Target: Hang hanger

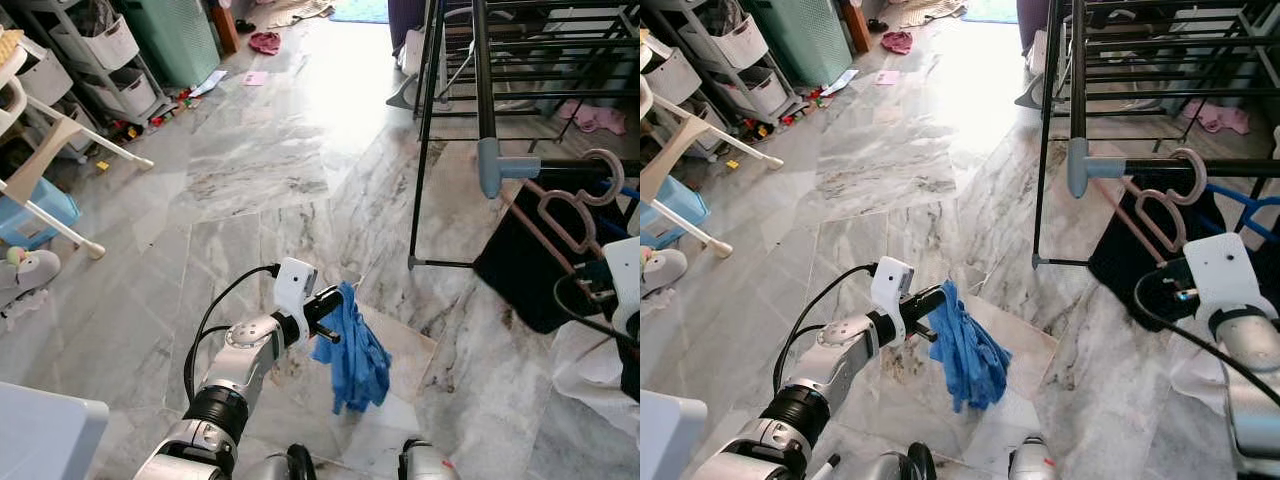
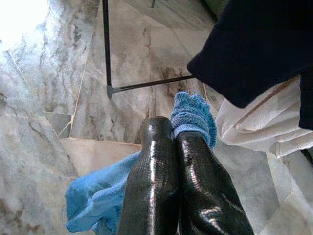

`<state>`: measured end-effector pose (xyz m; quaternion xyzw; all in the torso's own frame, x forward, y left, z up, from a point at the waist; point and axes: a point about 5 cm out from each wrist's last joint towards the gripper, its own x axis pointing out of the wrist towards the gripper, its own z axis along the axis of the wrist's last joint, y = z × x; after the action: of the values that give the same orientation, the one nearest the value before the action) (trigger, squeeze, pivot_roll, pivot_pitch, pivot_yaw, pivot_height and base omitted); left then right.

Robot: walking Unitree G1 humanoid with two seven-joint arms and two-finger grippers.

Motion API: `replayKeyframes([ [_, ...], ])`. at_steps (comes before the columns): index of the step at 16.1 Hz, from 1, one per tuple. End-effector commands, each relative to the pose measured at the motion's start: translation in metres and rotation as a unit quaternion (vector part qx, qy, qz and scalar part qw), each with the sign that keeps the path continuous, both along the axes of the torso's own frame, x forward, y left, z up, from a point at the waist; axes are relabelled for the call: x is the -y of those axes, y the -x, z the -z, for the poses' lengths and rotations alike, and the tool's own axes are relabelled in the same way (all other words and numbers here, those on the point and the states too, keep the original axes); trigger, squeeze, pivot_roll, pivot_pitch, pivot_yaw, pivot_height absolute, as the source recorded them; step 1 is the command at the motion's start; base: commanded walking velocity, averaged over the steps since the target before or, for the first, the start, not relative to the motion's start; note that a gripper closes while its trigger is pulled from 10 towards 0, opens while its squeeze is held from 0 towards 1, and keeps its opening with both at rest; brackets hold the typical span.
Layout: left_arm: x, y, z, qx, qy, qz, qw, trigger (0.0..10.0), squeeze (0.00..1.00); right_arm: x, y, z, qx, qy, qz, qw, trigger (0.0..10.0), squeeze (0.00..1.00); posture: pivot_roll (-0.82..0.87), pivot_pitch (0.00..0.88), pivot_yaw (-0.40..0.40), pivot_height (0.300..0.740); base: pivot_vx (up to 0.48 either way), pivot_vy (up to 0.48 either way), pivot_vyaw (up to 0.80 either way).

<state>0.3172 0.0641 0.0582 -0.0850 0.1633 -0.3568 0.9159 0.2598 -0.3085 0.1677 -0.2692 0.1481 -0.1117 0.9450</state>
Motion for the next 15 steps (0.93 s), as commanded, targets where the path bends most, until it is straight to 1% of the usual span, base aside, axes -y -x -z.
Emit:
replayKeyframes([
  [1,-0.0043,-0.0004,0.0007,0.003,-0.005,-0.001,1.0,10.0,0.0,-0.008,-0.004,0.0061,-0.004,-0.015,-0.015,1.0,0.0,0.0,-0.31,0.196,0.176,0.74,0.0,0.0,0.0],
  [5,-0.0053,-0.0002,0.0012,0.002,-0.006,-0.003,1.0,10.0,0.0,-0.0116,-0.0062,0.0108,-0.008,-0.025,-0.028,0.999,0.0,0.0,-0.31,0.196,0.174,0.74,0.0,0.0,0.0],
  [8,-0.0052,0.0006,0.0022,0.001,-0.006,-0.004,1.0,10.0,0.0,-0.0102,-0.0065,0.0132,-0.01,-0.029,-0.028,0.999,0.0,0.0,-0.31,0.197,0.169,0.74,0.0,0.0,0.0],
  [11,-0.0049,0.0009,0.0028,0.0,-0.005,-0.007,1.0,10.0,0.0,-0.012,-0.0093,0.0124,-0.001,-0.033,-0.035,0.999,0.0,0.0,-0.31,0.195,0.164,0.74,0.0,0.0,0.0],
  [15,-0.0038,0.0008,0.0029,0.0,-0.002,-0.011,1.0,10.0,0.0,-0.0064,-0.0123,0.0118,-0.001,-0.026,-0.025,0.999,0.0,0.0,-0.3,0.19,0.154,0.74,0.0,0.0,0.0],
])
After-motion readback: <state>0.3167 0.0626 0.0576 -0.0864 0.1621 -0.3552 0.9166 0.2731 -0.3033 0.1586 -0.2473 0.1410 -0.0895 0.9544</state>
